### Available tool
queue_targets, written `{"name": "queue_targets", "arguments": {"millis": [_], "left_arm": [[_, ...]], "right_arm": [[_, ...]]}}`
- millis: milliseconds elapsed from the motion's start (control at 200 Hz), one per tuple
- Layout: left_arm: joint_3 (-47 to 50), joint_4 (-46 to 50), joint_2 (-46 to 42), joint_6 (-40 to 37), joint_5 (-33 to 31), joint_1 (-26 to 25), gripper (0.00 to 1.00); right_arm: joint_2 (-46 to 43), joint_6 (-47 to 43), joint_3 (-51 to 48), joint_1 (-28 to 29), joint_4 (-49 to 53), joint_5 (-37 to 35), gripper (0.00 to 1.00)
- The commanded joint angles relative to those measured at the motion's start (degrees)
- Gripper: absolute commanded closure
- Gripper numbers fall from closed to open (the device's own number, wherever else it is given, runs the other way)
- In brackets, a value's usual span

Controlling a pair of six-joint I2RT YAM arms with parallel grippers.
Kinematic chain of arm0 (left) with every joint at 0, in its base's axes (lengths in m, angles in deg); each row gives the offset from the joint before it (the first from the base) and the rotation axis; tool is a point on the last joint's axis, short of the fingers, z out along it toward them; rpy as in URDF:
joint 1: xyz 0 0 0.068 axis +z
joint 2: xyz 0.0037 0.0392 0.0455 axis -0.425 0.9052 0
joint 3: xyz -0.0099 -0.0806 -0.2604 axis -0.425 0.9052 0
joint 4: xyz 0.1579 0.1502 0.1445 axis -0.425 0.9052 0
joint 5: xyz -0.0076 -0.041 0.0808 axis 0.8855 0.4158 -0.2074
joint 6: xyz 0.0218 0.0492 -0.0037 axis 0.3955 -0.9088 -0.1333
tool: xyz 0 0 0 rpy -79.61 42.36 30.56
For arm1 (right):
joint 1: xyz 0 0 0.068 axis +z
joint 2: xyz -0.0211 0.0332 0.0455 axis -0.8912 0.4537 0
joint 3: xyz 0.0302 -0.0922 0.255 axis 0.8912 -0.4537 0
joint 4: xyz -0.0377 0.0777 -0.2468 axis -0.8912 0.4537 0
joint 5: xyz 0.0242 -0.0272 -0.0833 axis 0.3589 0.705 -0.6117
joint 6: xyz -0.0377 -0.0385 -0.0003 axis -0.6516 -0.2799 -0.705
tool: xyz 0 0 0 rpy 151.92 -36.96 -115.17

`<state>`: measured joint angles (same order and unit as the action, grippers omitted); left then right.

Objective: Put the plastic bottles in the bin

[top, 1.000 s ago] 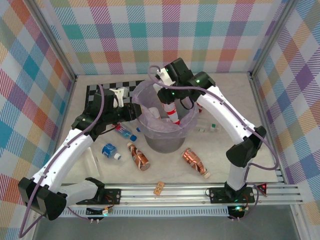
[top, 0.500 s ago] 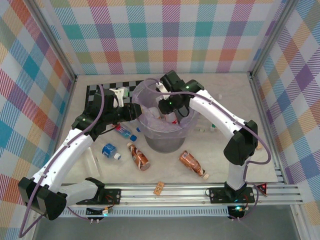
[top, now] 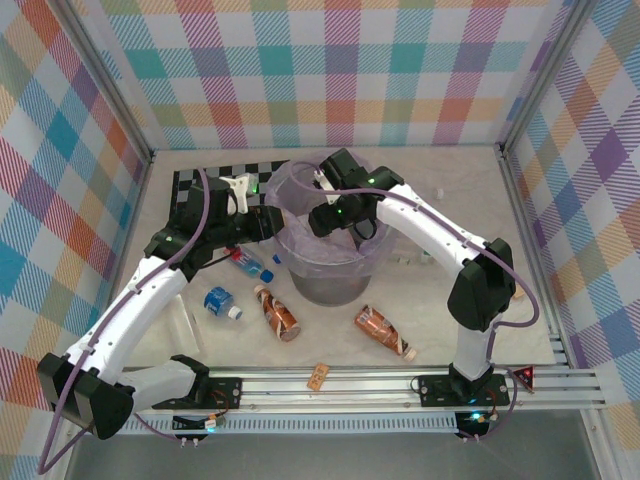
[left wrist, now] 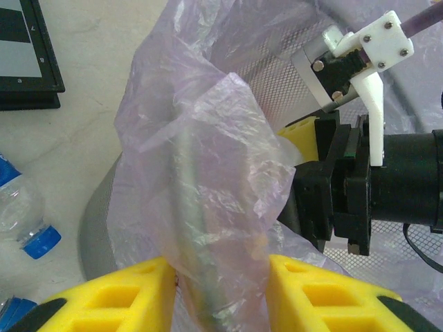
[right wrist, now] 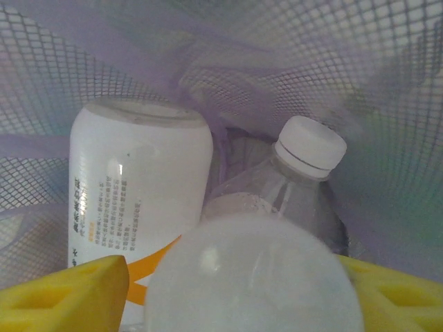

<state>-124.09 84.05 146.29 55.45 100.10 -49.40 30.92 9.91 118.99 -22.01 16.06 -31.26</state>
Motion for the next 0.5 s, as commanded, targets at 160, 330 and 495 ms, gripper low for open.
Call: {"name": "queue_targets", "arguments": {"millis": [160,330,495], "left_arm": [[1.58,1.51,1.67,-0.19,-0.09,-0.45,0.63],[1.58,1.37,1.86,-0.12,0.01,-0.41,0.63],[1.38,1.63,1.79,-0.17,-0.27,-0.42,0.63]], "right_arm": [[-9.3,-3.19,5.12,0.04,0.81,3.47,0.19],[-15.28,-6.01,6.88,-0.47,0.09,5.9,0.11],[-23.0,-7.89,7.57,-2.05,2.11,5.06,0.11]]}}
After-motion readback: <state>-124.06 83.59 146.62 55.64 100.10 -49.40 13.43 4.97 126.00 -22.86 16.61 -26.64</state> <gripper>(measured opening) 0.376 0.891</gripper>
